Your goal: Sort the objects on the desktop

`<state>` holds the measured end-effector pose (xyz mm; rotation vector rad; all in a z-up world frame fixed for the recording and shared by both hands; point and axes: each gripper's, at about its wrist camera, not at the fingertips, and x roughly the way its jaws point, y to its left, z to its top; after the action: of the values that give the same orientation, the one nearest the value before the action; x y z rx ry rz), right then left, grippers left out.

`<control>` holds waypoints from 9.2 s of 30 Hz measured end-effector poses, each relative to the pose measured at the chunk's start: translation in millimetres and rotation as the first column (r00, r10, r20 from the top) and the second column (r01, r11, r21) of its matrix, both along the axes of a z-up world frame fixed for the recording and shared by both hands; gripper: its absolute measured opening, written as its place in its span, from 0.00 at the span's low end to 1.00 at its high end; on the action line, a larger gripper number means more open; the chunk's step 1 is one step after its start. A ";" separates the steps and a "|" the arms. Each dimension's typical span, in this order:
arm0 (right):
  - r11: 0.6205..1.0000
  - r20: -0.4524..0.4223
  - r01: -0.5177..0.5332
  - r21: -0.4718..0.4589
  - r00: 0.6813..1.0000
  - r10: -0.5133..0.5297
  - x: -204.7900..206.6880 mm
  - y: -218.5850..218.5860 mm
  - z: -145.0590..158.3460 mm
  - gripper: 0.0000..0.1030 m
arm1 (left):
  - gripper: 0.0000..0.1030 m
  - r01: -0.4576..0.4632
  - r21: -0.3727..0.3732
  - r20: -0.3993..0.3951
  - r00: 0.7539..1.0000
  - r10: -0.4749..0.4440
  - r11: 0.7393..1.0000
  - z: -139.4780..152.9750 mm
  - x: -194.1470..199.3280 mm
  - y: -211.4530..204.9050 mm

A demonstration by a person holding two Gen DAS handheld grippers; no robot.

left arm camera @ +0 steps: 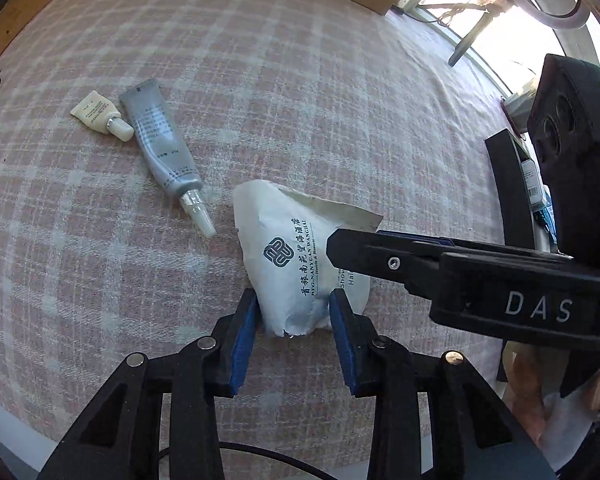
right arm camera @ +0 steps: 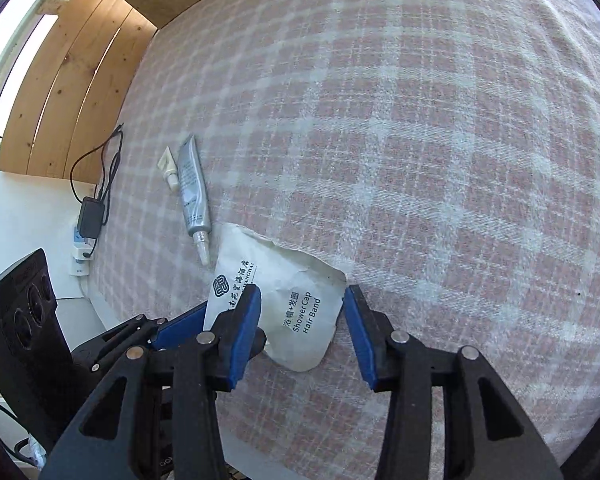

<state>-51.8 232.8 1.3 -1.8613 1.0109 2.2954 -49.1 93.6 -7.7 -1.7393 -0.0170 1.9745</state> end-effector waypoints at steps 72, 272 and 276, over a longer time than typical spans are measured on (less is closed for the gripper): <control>0.707 -0.146 0.691 0.149 0.723 -0.676 403.6 266.6 142.4 0.28 | 0.18 0.667 0.057 -0.202 0.737 -0.646 0.743 122.0 170.2 328.2; 0.895 -0.162 0.206 0.396 0.975 -0.153 54.9 -10.7 108.8 0.52 | 0.71 0.008 -0.148 -0.269 0.962 -0.048 0.989 106.9 -16.8 -36.6; 0.894 -0.155 0.211 0.395 0.975 -0.161 47.2 -16.2 105.9 0.52 | 0.73 0.014 -0.147 -0.252 0.966 -0.052 0.989 102.9 -23.9 -43.6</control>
<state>-4.7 216.6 107.2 -1.4160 0.6150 2.3000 -73.0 50.0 95.3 -1.5453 0.2478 2.2072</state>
